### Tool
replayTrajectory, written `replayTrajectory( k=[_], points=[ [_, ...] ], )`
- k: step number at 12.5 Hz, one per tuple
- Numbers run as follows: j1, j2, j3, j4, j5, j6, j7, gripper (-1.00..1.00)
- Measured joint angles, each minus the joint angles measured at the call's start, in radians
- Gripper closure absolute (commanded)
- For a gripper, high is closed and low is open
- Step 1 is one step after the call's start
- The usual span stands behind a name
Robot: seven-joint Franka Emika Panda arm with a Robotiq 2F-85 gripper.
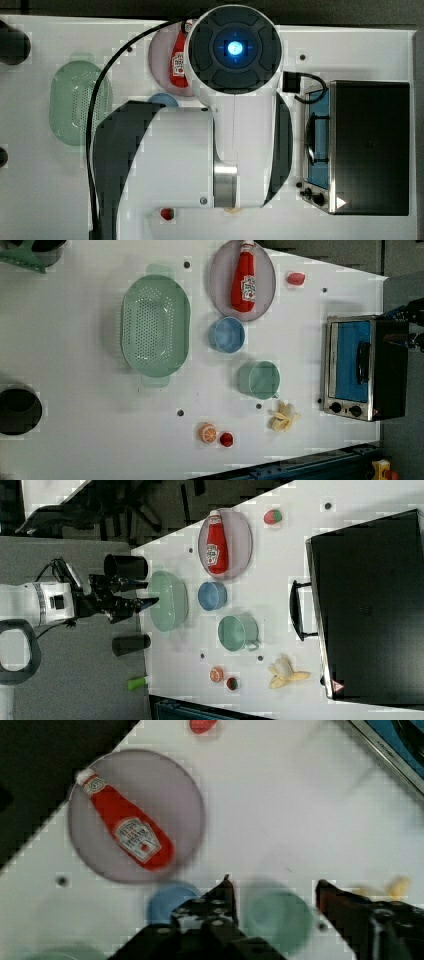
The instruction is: Flap open oven.
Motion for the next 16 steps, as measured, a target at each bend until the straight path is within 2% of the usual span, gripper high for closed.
replayTrajectory(
  k=[3, 5, 6, 12, 13, 16],
  points=[
    [-0.001, -0.133, -0.016, -0.087, -0.003, -0.175, 0.012, -0.99],
    [-0.005, -0.191, -0.019, -0.07, -0.002, -0.176, 0.014, -1.0],
    [-0.001, -0.21, -0.024, -0.058, -0.002, -0.181, 0.015, -0.89],
    [-0.003, -0.204, -0.042, -0.032, -0.009, -0.176, 0.023, 0.56],
    [-0.004, -0.194, -0.042, -0.036, -0.012, -0.182, 0.023, 0.65],
    [-0.007, -0.174, -0.043, -0.054, -0.017, -0.184, 0.023, 0.65]
  ],
)
